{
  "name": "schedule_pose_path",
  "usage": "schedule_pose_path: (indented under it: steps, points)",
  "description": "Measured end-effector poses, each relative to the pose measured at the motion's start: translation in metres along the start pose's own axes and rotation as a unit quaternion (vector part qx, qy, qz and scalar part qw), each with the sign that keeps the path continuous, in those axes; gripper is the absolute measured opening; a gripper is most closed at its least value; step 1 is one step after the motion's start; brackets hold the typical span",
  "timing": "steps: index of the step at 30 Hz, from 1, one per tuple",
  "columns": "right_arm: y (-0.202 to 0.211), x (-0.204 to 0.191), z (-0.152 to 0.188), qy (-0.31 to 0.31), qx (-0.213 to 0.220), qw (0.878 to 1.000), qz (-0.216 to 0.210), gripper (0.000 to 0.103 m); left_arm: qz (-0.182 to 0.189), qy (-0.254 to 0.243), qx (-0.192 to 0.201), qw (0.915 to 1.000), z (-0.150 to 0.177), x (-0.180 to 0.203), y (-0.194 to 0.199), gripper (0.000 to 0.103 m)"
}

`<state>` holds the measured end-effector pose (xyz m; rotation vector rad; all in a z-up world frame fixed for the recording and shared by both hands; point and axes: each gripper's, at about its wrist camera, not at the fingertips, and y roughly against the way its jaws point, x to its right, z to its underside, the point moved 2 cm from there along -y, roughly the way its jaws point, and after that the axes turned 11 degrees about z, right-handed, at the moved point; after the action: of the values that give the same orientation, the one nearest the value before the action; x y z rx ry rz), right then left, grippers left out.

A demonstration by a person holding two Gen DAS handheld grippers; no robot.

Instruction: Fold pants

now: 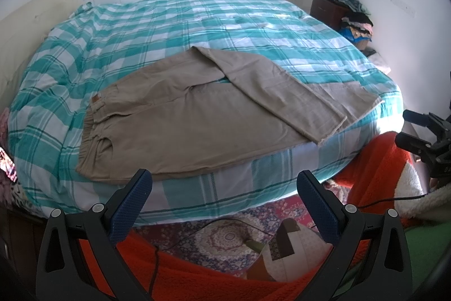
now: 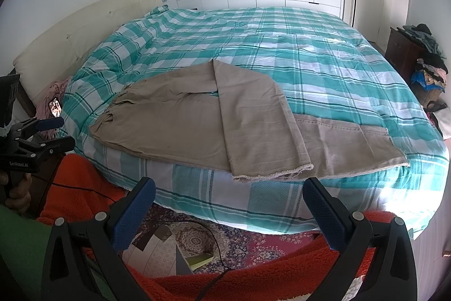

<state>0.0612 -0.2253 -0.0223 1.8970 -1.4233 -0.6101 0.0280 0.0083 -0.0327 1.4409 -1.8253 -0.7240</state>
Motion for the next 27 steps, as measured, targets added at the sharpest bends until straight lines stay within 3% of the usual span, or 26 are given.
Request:
schedule_pose_path:
  steps: [27]
  points:
    - [-0.0012, -0.0003, 0.0005, -0.001, -0.002, 1.000, 0.000, 0.103, 0.001, 0.001, -0.003, 1.0000, 0.0002, 0.0005, -0.0008, 0.102]
